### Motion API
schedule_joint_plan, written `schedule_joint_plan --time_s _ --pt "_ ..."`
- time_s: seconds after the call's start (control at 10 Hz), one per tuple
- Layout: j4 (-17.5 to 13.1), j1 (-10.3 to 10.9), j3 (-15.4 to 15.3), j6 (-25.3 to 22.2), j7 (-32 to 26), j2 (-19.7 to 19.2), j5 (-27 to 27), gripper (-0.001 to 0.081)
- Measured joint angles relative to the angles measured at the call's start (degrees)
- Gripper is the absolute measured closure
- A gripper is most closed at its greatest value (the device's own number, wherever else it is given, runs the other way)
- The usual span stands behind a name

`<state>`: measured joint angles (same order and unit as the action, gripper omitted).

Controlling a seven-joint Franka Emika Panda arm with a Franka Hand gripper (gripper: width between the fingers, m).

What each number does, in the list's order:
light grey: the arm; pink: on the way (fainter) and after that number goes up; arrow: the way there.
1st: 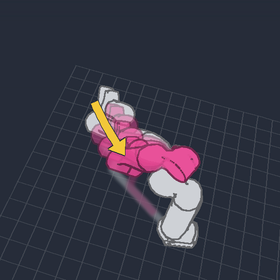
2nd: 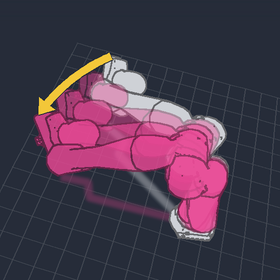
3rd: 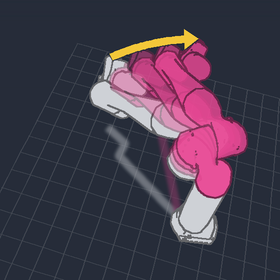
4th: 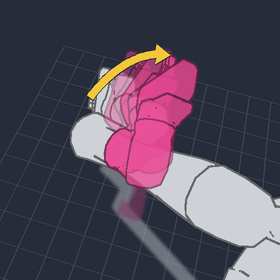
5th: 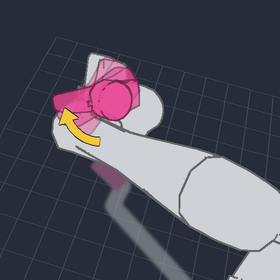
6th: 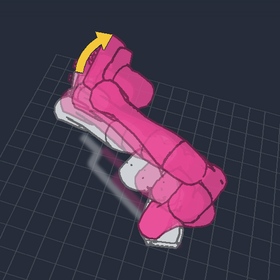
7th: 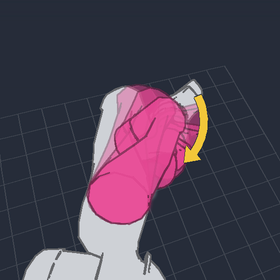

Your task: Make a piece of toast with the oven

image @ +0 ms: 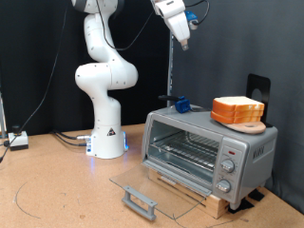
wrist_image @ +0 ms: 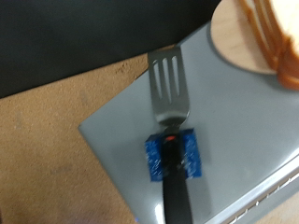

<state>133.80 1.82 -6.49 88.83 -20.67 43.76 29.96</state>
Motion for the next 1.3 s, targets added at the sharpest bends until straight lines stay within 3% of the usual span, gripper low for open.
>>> schedule_joint_plan --time_s 0.3,0.4,0.7,1.0,1.3 --pt "0.88 -0.18 -0.09 -0.92 2.61 1.63 0.39 -0.0003" --pt "1.81 -0.12 -0.56 2.7 0.54 2.1 0.36 -0.0003" --pt "9.4 -0.08 -2.88 11.51 -5.74 5.76 -0.61 -0.0003" --pt "16.1 -0.07 -2.65 14.23 -9.14 8.65 1.21 -0.0003" --pt "20.28 -0.04 -2.24 14.61 -10.1 11.5 4.46 -0.0003"
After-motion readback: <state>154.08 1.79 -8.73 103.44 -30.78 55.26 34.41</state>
